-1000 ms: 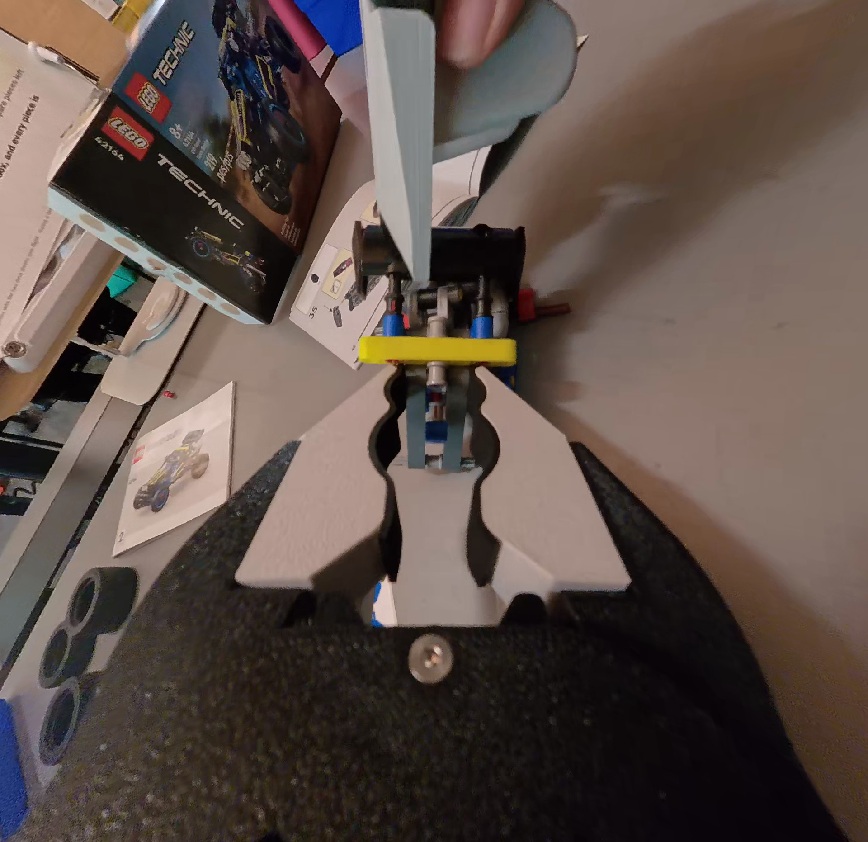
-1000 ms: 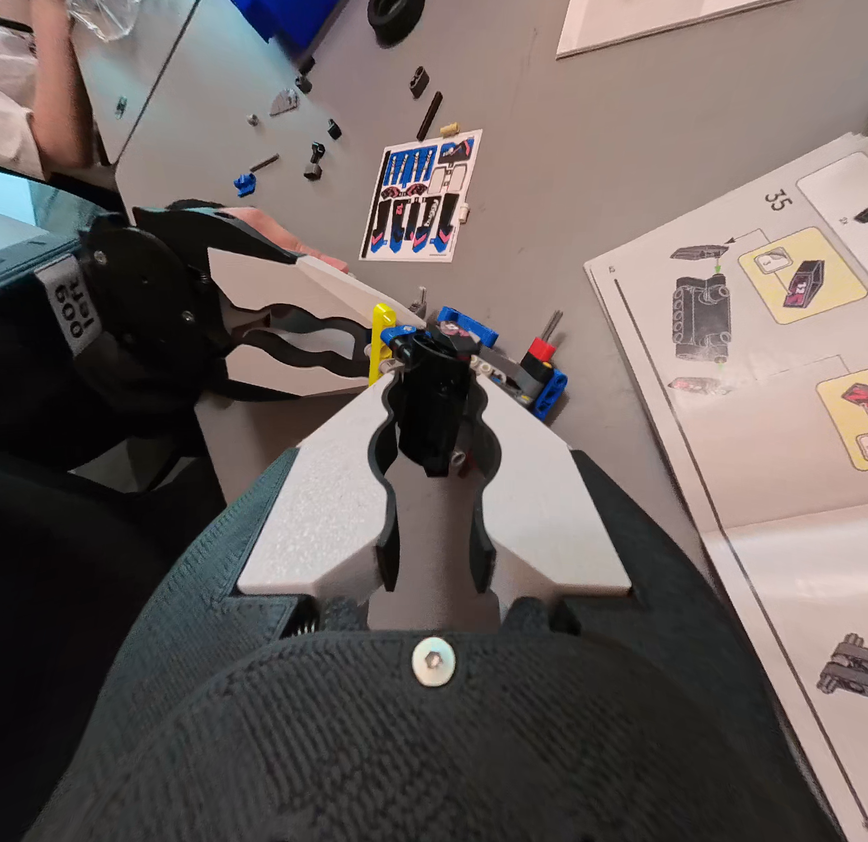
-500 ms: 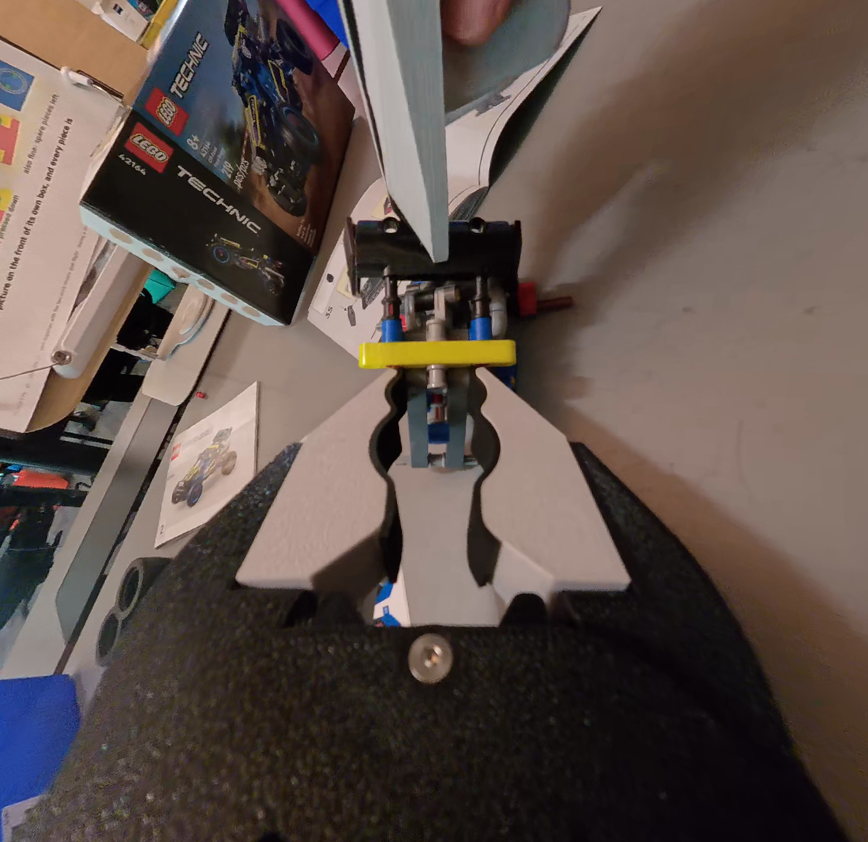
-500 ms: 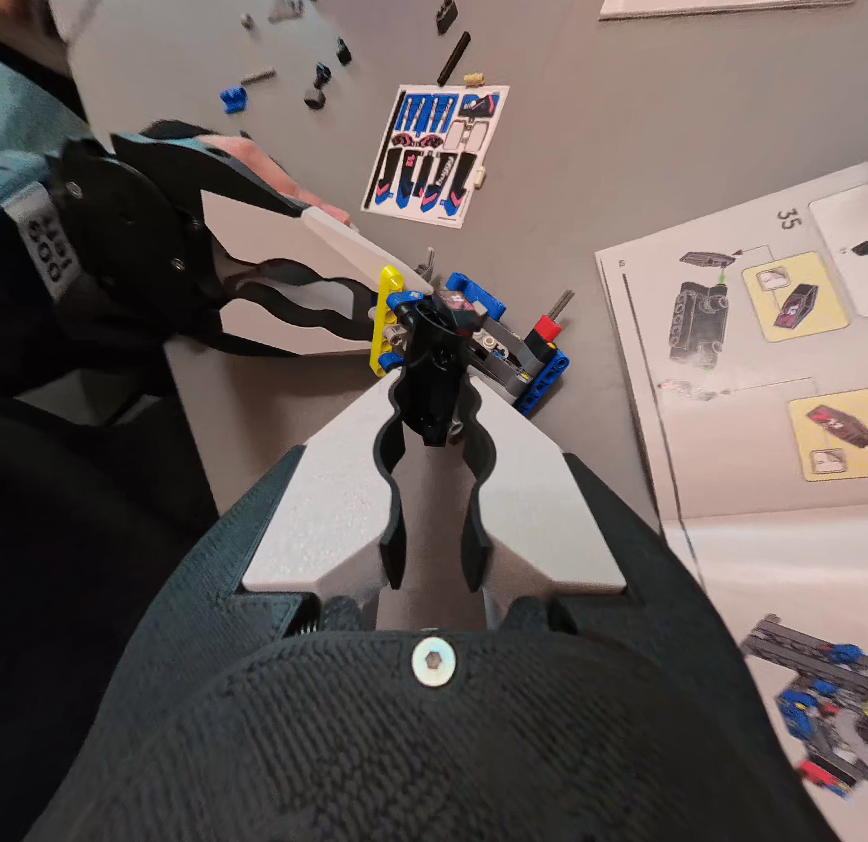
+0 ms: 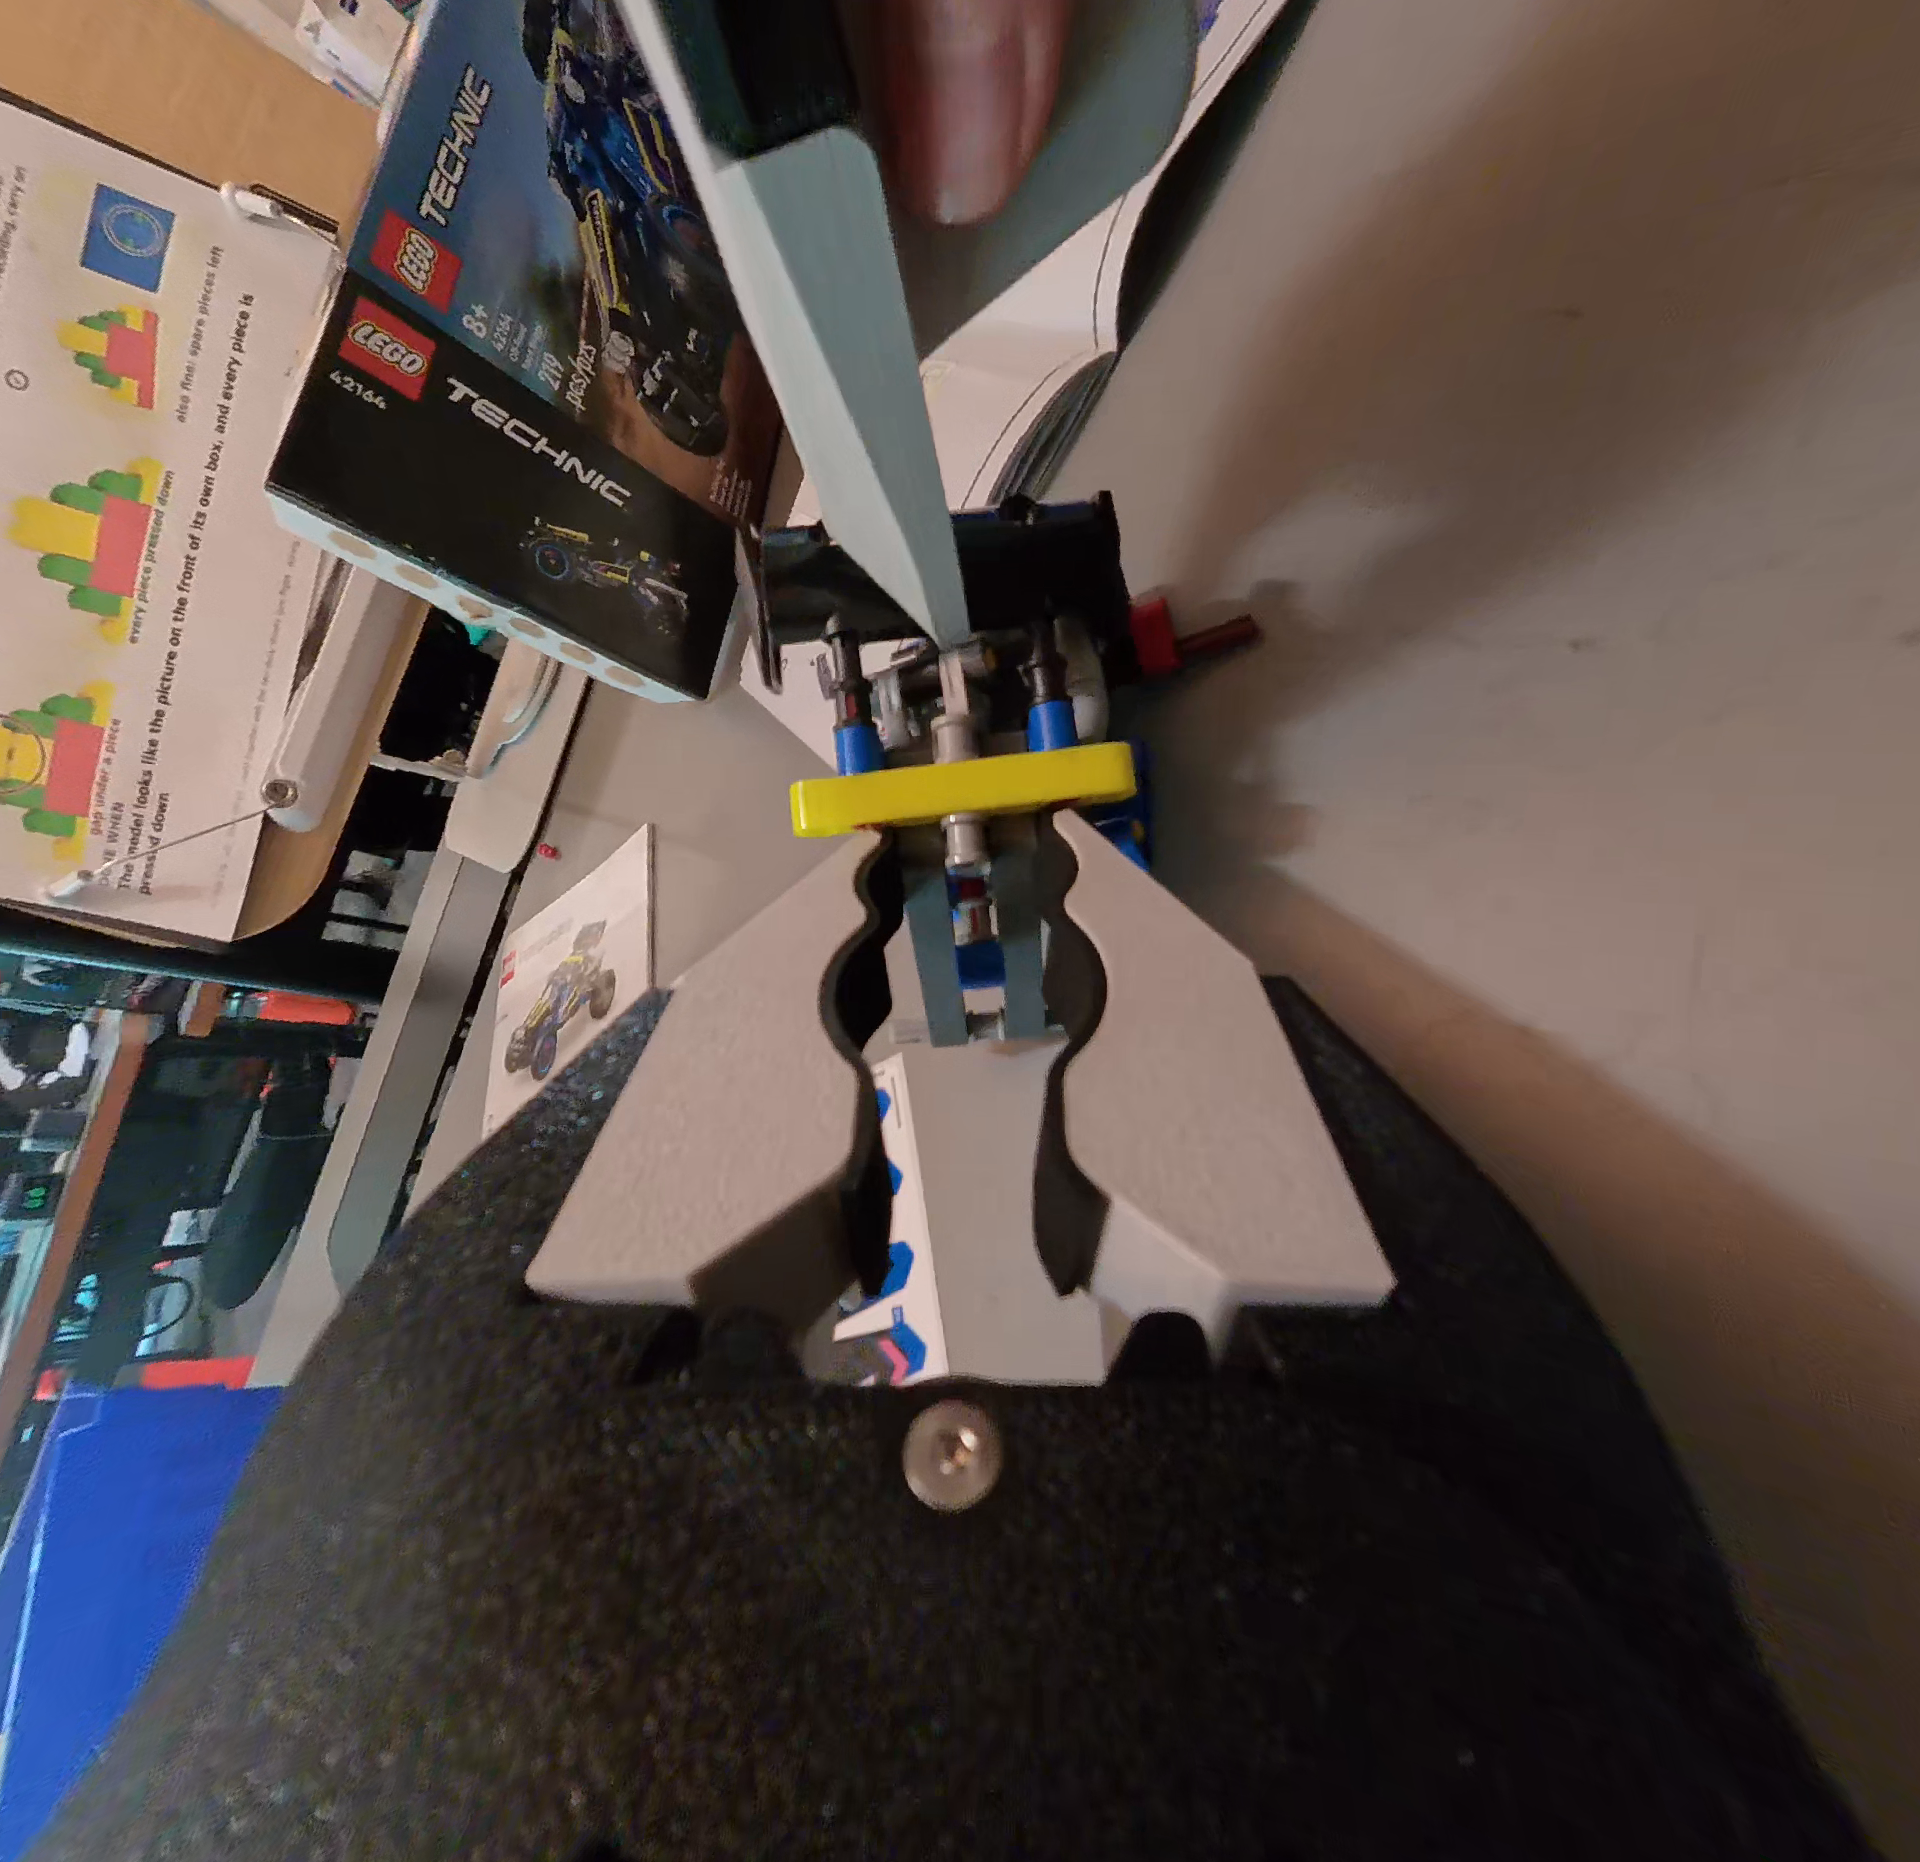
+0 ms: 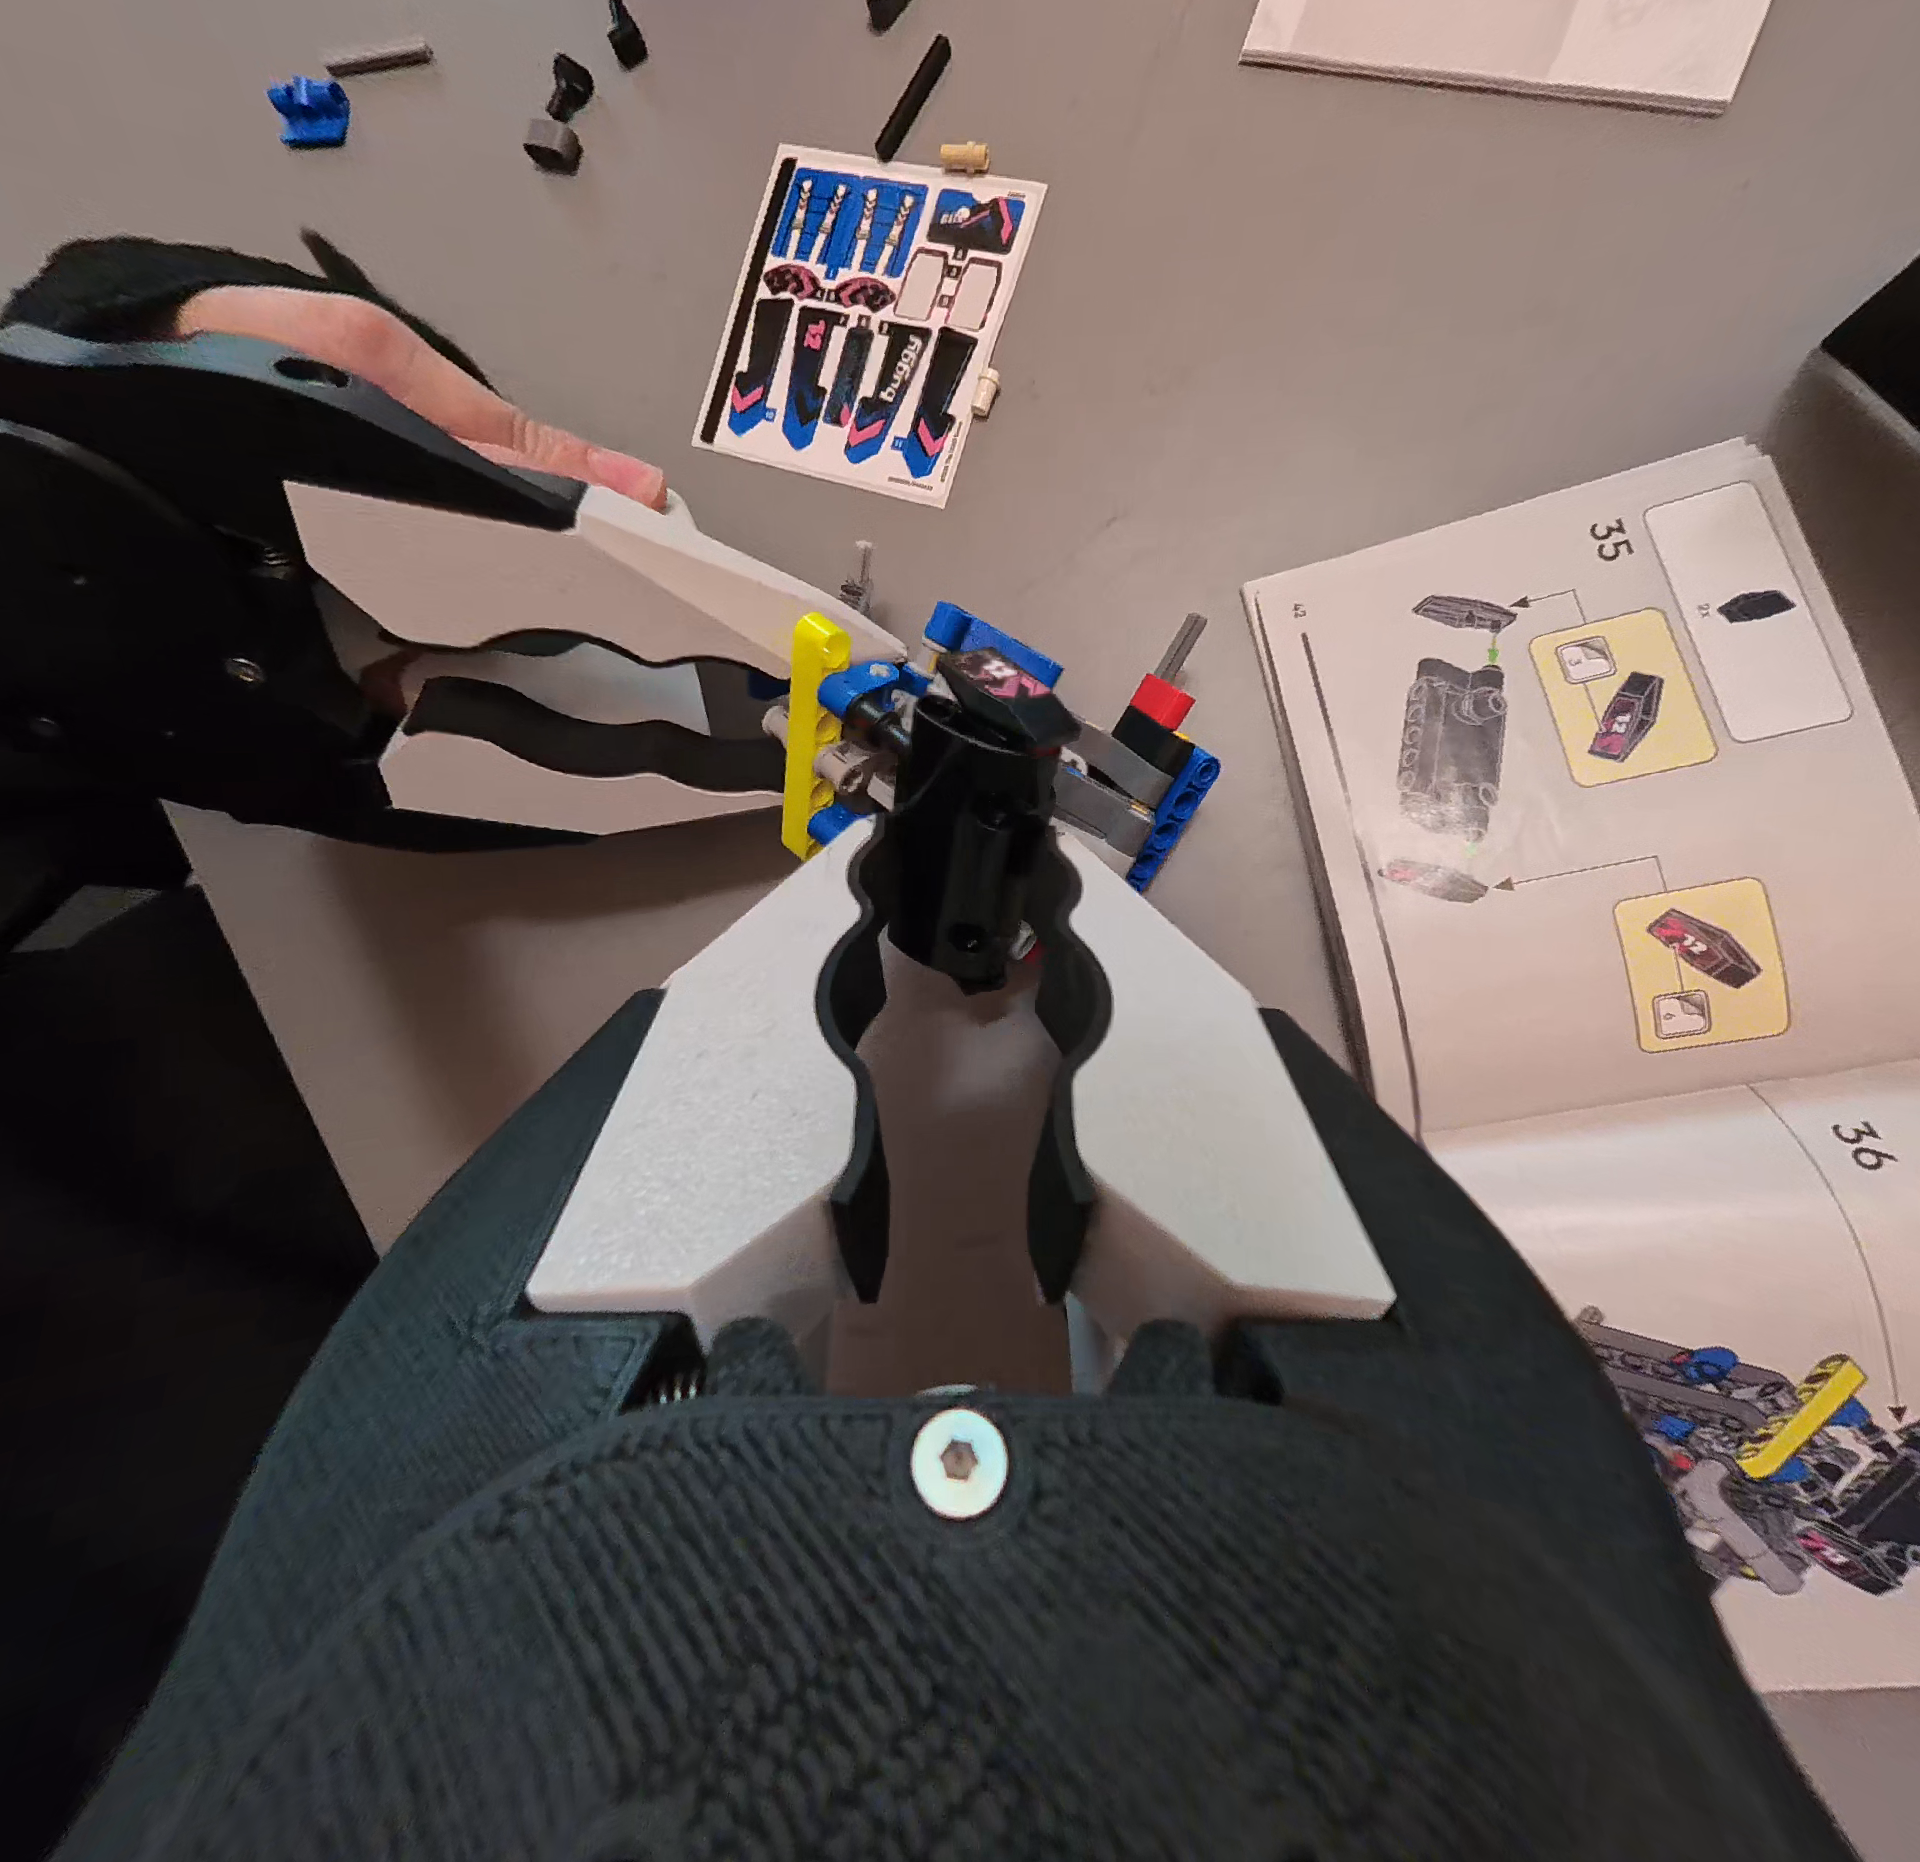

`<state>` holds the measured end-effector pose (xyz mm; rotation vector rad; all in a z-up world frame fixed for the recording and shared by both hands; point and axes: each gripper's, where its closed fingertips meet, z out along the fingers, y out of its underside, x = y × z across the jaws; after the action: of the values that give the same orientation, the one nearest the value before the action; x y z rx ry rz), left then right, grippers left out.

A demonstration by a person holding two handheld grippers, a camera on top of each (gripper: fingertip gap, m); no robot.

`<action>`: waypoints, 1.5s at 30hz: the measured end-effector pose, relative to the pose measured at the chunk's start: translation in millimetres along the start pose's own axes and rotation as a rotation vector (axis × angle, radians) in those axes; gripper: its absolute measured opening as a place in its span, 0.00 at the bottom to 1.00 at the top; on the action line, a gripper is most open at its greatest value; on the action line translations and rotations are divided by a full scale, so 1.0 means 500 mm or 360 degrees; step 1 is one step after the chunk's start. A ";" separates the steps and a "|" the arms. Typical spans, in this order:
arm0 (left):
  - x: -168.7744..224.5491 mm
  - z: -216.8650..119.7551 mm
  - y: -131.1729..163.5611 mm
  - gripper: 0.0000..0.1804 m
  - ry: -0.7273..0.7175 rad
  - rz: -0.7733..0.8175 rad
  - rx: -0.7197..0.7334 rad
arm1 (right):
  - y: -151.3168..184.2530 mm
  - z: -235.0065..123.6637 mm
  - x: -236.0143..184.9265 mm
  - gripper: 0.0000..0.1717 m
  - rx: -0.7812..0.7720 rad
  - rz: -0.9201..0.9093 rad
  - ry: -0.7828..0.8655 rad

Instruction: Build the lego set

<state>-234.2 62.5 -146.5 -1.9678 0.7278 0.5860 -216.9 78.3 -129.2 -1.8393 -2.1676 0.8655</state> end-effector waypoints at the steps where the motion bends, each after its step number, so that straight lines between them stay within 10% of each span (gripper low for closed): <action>1: -0.002 -0.001 0.002 0.12 -0.0014 -0.0002 -0.0014 | -0.001 0.000 -0.001 0.14 -0.0006 -0.0007 0.0007; 19: -0.013 -0.003 -0.007 0.13 0.0015 -0.0100 0.0122 | -0.028 -0.035 -0.001 0.09 0.0366 0.0142 -0.0566; 45: -0.022 0.001 0.015 0.12 -0.0125 0.0013 -0.0084 | -0.046 0.001 0.013 0.14 0.0172 -0.0146 -0.0076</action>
<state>-247.1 62.6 -143.9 -1.9796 0.6781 0.6897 -238.3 82.5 -119.0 -1.6721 -2.1681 0.9953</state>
